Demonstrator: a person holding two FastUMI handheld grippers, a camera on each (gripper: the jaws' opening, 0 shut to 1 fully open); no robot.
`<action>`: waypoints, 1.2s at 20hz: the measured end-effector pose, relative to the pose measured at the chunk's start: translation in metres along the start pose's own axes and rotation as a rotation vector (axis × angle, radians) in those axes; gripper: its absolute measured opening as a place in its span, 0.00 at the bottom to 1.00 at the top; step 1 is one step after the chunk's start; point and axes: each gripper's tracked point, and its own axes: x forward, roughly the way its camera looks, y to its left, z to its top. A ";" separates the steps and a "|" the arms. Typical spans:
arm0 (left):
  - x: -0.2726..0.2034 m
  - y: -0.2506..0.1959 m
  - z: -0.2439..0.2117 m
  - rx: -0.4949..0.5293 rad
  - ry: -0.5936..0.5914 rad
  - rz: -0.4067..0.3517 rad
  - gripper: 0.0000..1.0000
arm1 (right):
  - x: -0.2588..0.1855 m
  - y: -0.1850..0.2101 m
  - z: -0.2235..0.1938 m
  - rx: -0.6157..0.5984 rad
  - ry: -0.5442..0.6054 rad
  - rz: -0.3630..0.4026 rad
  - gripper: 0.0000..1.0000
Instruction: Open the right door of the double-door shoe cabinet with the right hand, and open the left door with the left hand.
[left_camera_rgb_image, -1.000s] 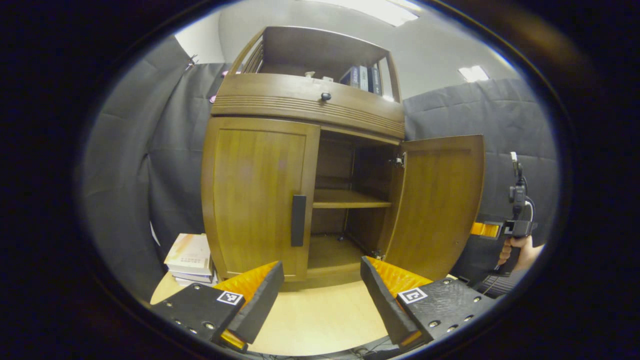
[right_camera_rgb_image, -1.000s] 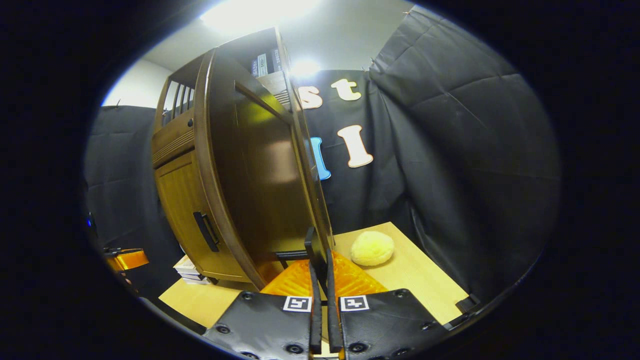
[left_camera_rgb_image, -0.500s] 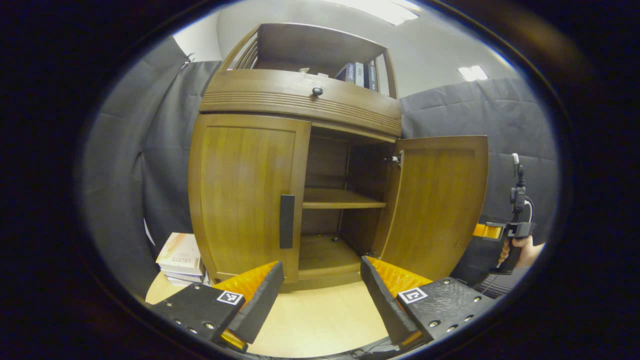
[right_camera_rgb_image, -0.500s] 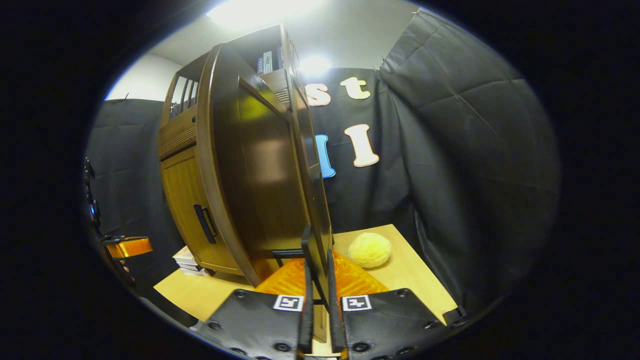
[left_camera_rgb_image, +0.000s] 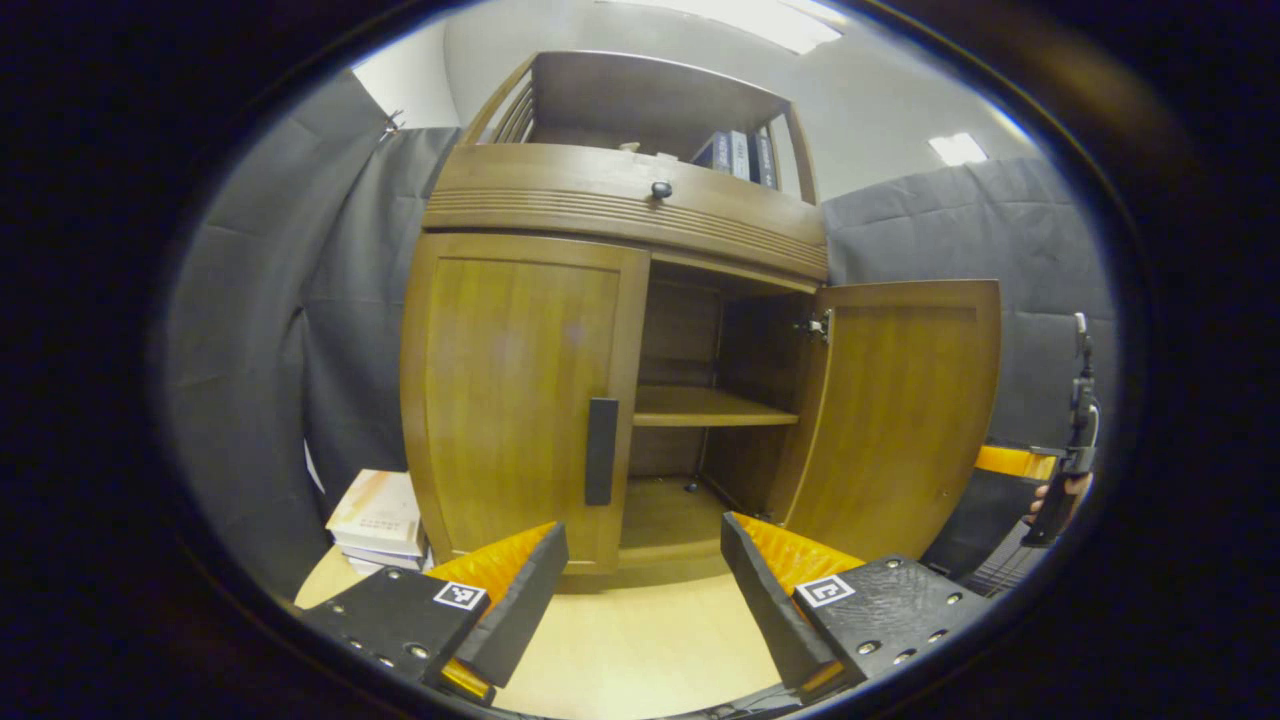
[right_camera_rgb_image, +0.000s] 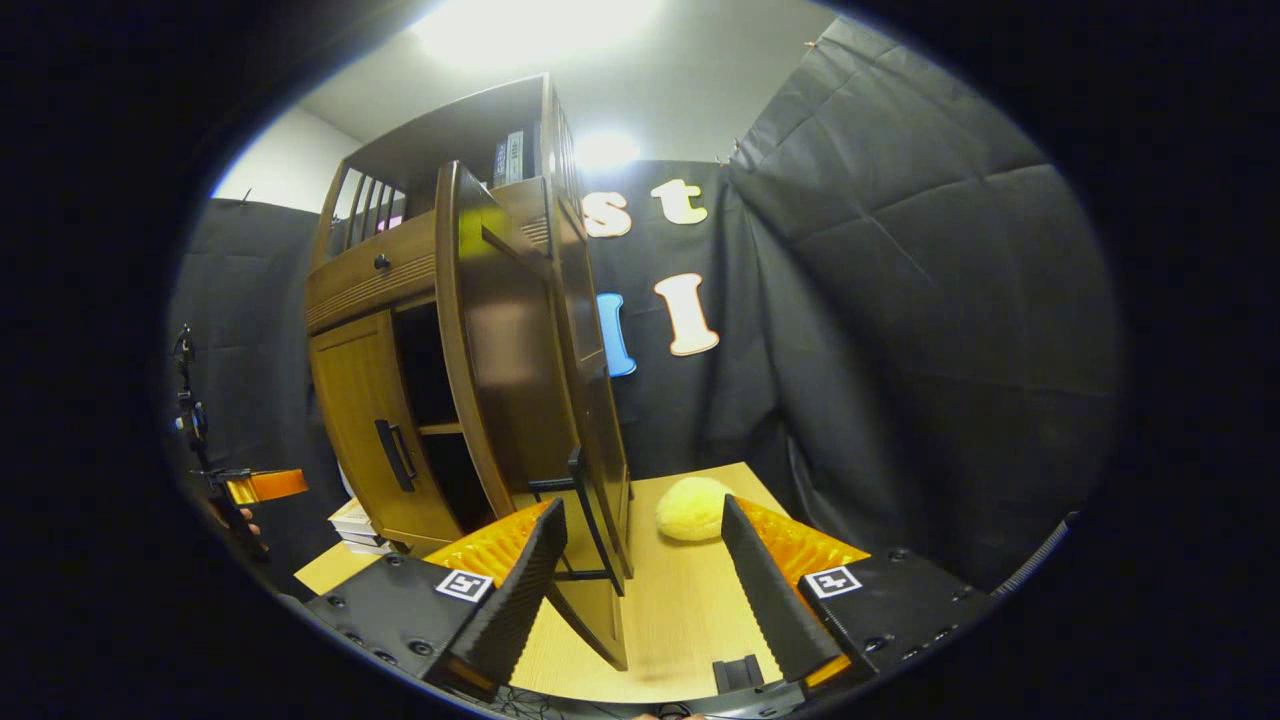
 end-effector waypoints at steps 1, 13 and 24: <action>0.004 0.005 0.005 0.005 -0.009 0.012 0.97 | -0.006 -0.002 0.004 -0.001 -0.015 -0.024 0.92; 0.119 0.024 0.042 0.108 -0.051 0.064 0.97 | -0.072 0.016 0.008 -0.013 -0.051 -0.177 0.98; 0.215 0.040 0.018 0.156 -0.055 0.151 0.86 | -0.076 0.048 -0.012 -0.027 -0.003 -0.198 0.98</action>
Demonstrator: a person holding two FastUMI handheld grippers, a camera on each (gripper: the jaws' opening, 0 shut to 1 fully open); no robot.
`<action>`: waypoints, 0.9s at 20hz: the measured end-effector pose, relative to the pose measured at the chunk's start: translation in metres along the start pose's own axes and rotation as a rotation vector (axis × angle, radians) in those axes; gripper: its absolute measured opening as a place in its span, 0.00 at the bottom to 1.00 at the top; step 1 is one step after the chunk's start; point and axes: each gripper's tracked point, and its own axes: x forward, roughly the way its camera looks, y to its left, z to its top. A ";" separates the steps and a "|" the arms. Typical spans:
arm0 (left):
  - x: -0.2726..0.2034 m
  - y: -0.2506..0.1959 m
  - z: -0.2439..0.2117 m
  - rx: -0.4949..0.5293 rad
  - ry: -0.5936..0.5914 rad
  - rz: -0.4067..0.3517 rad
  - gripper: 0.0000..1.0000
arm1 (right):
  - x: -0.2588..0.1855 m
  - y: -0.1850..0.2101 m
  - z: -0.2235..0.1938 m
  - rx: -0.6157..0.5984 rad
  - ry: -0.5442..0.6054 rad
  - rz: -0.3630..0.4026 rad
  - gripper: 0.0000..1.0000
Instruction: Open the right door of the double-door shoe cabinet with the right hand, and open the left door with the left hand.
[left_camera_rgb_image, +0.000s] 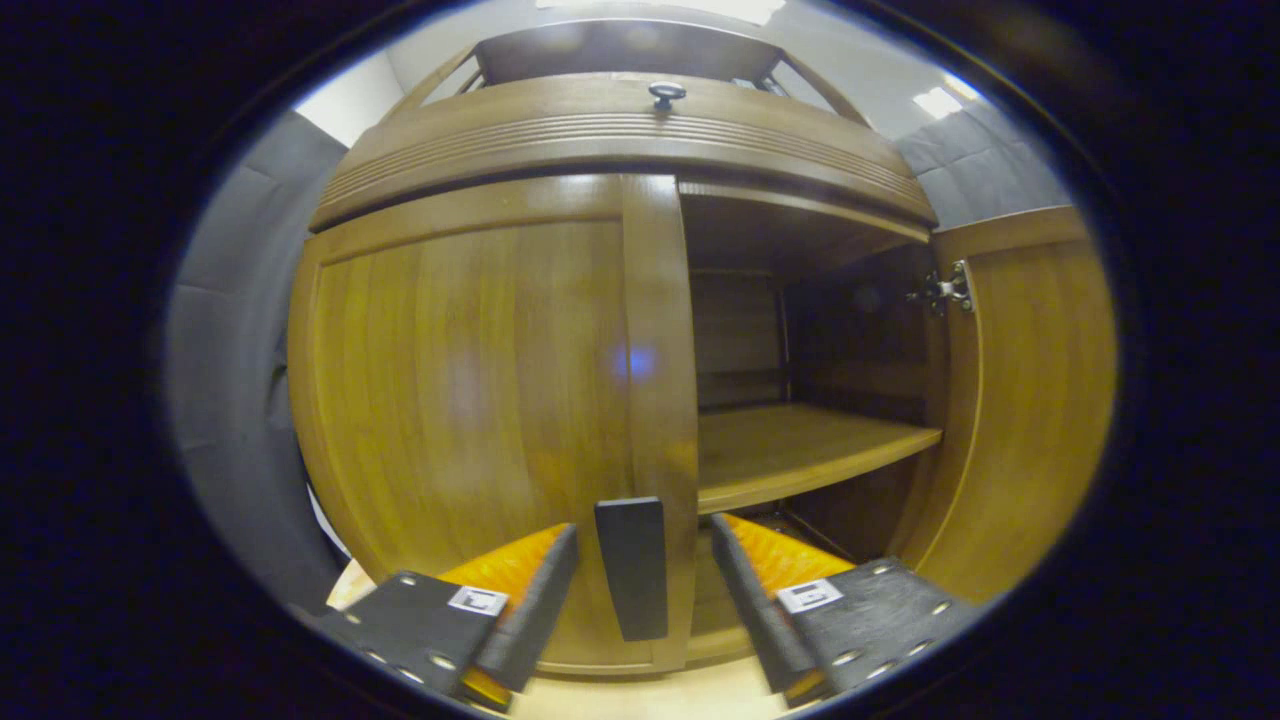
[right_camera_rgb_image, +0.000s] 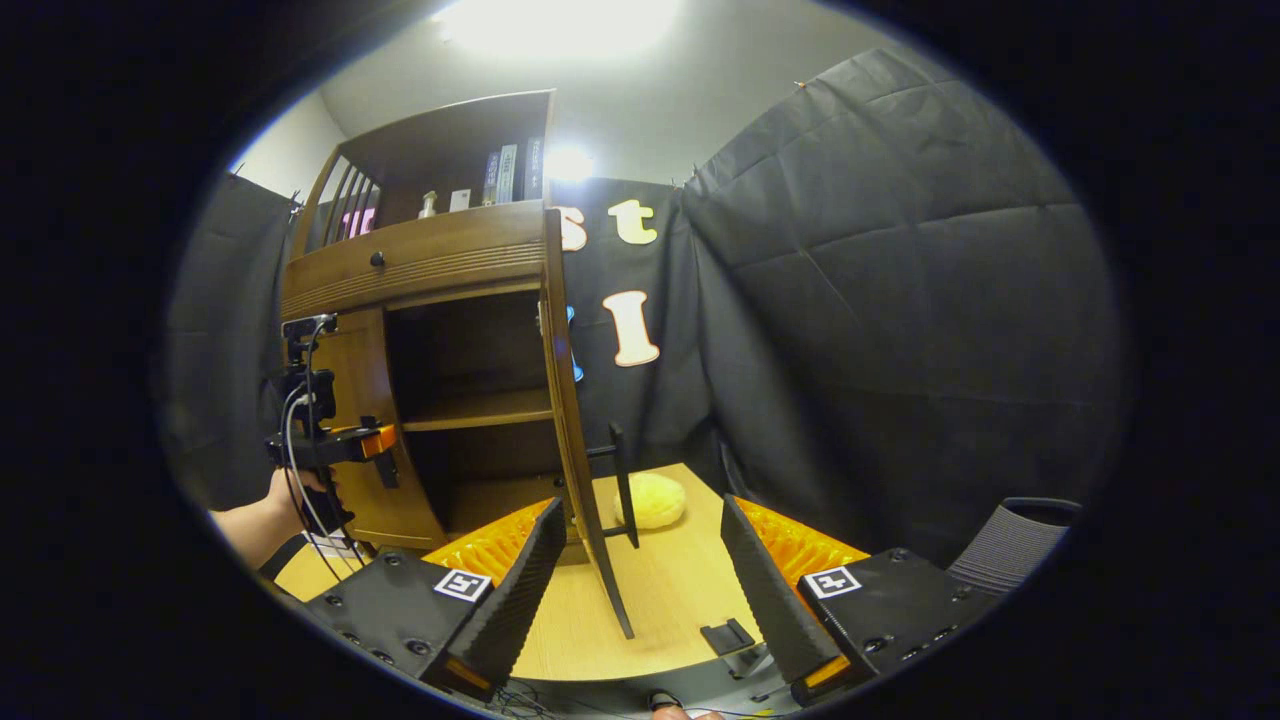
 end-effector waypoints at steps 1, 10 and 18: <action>0.004 -0.002 -0.003 -0.008 0.006 -0.008 0.75 | 0.001 0.005 -0.002 0.000 0.006 0.006 0.98; 0.006 -0.003 -0.011 -0.050 0.001 0.025 0.24 | 0.020 0.036 -0.008 -0.018 0.025 0.079 0.98; -0.004 -0.004 -0.014 -0.078 0.013 -0.014 0.07 | 0.028 0.047 -0.005 -0.002 0.014 0.098 0.98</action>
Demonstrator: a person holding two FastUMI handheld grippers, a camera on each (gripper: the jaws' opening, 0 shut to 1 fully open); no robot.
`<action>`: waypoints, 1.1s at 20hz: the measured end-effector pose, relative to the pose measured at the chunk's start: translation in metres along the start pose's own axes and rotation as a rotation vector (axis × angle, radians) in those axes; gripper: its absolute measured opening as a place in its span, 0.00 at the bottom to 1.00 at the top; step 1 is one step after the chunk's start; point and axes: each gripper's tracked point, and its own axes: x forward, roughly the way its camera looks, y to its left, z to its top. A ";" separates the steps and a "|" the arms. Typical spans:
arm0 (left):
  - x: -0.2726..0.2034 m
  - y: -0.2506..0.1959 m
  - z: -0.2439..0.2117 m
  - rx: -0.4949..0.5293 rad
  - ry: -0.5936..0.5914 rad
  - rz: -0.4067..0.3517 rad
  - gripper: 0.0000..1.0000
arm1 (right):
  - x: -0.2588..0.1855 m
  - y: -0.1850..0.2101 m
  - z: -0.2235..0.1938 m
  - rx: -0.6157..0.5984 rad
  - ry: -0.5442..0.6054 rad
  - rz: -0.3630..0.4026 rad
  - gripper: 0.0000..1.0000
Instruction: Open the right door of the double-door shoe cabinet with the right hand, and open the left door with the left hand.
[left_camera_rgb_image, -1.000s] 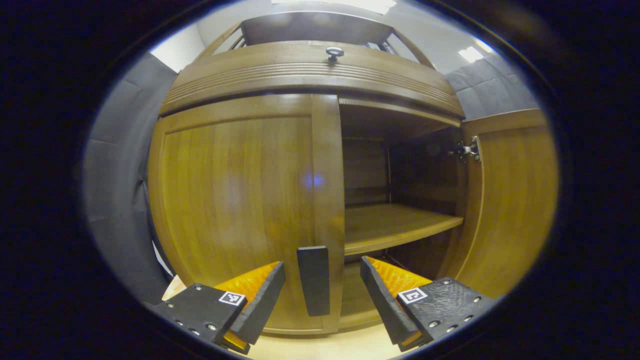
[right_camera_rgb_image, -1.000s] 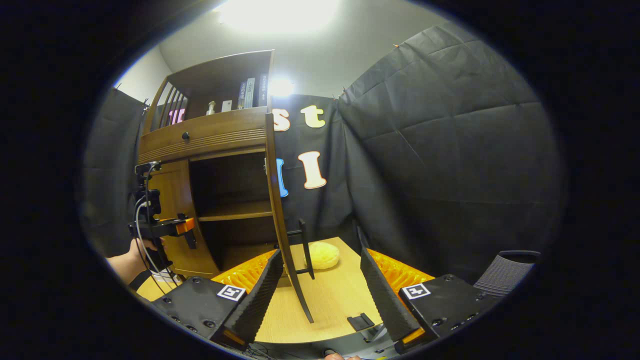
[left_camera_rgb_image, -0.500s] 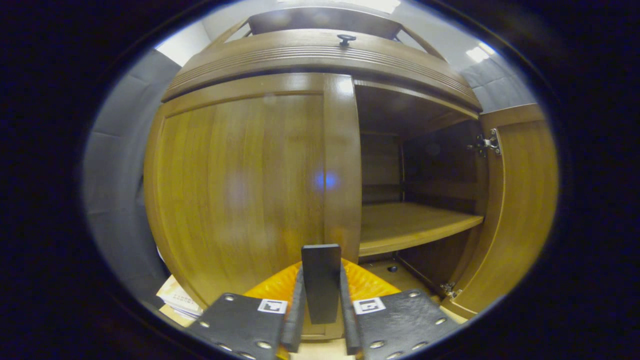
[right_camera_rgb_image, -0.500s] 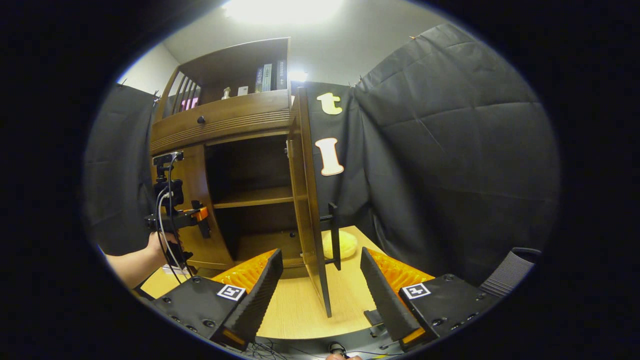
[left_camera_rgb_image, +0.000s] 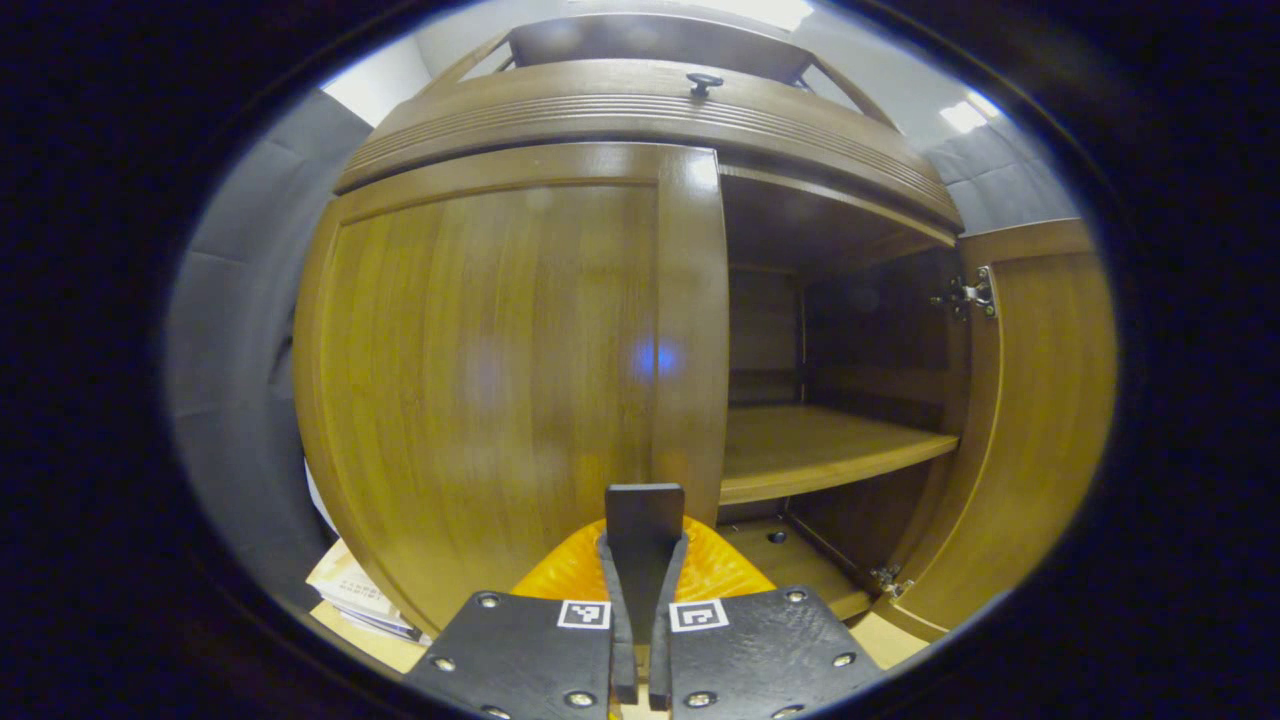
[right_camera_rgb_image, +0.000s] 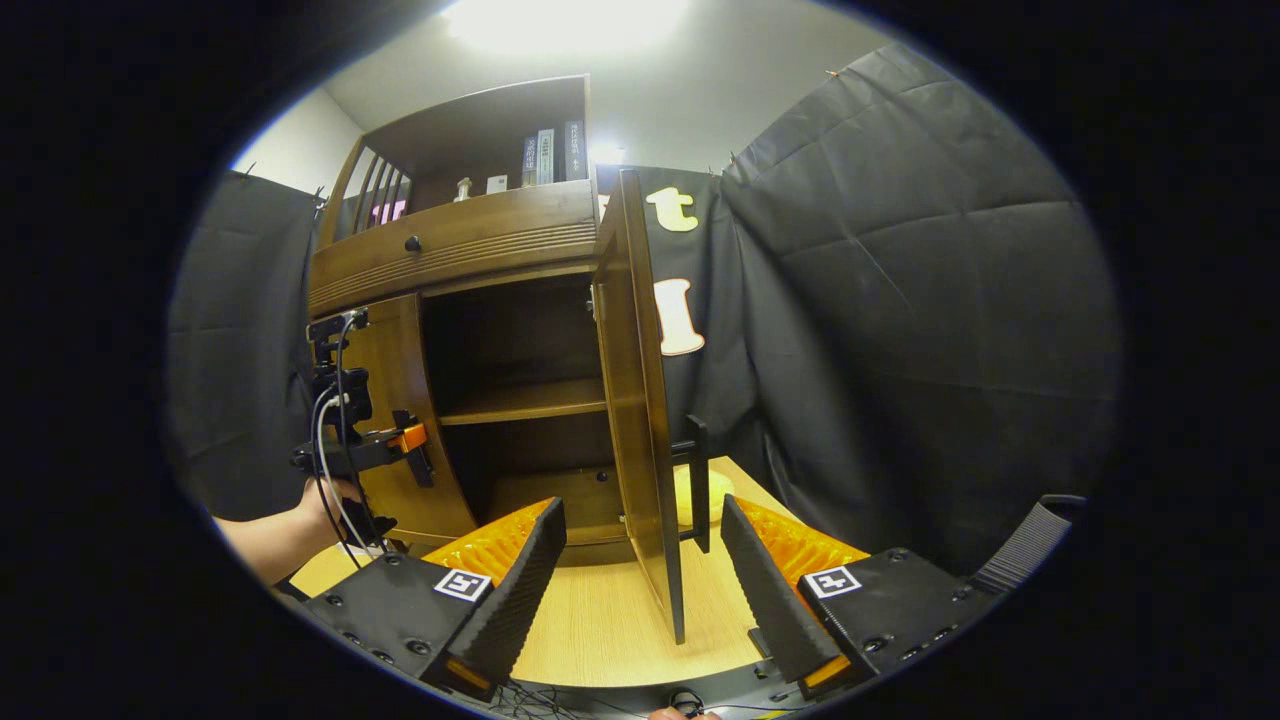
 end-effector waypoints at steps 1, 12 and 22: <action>-0.005 0.000 0.000 0.000 0.001 -0.008 0.07 | 0.000 0.001 0.000 0.002 -0.001 0.001 0.98; -0.074 0.012 -0.001 -0.014 -0.001 -0.075 0.07 | -0.002 0.038 -0.008 0.016 0.000 0.067 0.98; -0.144 0.048 -0.003 -0.009 -0.020 -0.086 0.07 | 0.000 0.080 -0.014 0.010 0.004 0.162 0.98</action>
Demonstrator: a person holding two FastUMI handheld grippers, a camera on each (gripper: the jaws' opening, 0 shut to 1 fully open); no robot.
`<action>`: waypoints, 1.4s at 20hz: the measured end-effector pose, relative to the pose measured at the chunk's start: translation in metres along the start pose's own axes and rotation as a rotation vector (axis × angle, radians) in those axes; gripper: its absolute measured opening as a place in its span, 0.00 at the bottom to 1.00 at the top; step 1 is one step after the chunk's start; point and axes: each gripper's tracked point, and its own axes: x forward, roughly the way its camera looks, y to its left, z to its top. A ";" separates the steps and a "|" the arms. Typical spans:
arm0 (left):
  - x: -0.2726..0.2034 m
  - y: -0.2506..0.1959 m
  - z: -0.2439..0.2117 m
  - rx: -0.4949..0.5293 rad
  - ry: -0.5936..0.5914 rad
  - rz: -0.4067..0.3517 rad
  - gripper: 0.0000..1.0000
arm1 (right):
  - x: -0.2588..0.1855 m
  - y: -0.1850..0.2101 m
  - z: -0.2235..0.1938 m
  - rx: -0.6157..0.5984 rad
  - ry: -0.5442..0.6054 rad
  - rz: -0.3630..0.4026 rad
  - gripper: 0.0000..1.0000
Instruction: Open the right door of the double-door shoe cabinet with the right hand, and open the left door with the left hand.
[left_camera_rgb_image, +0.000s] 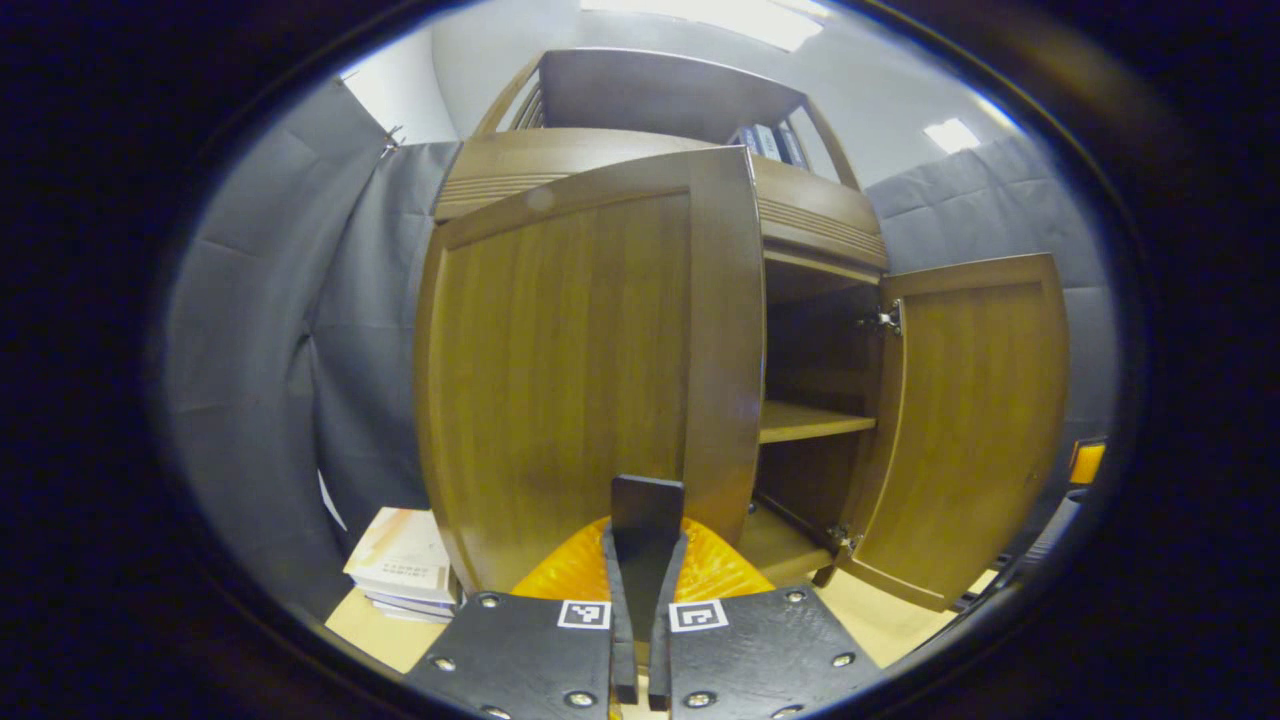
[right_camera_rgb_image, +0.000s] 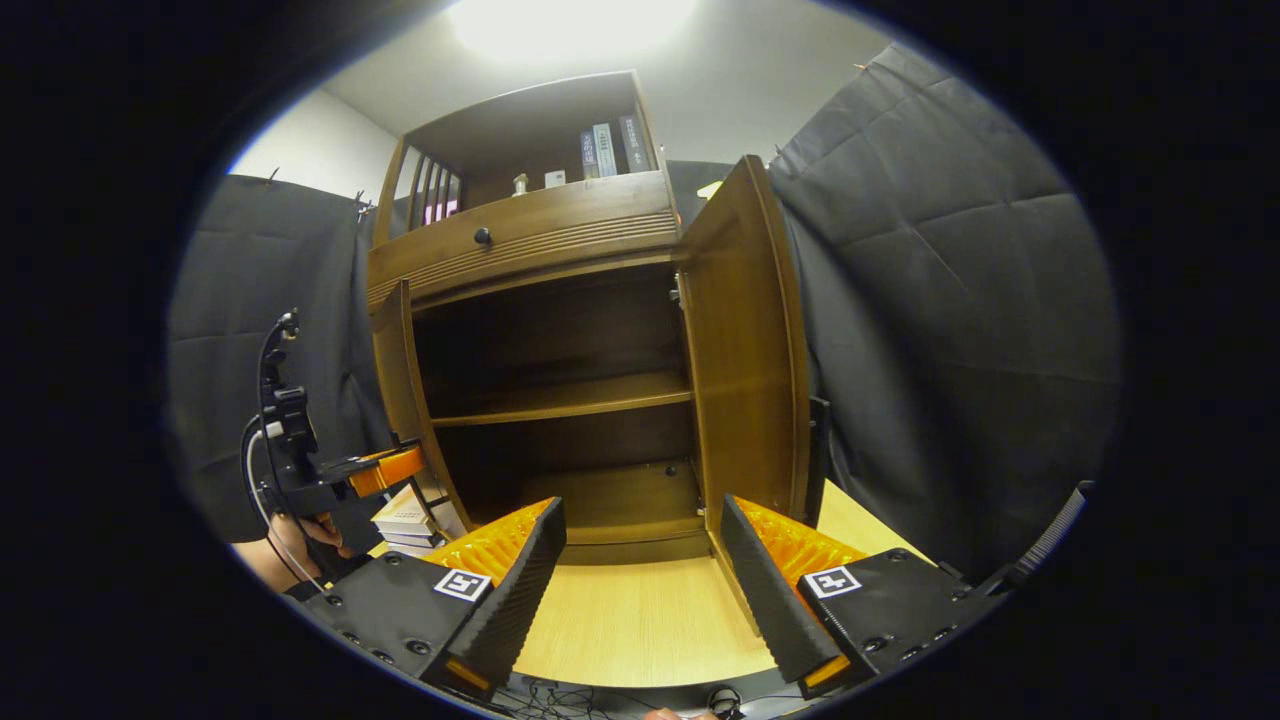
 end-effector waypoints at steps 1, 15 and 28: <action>-0.005 0.003 0.000 -0.002 -0.003 0.004 0.07 | 0.001 0.004 0.001 -0.001 0.002 0.011 0.98; -0.079 0.077 -0.002 -0.008 -0.026 0.056 0.06 | 0.033 0.053 -0.002 -0.016 0.027 0.142 0.98; -0.122 0.214 -0.002 0.060 -0.055 -0.012 0.05 | 0.044 0.054 0.004 -0.034 0.053 0.120 0.98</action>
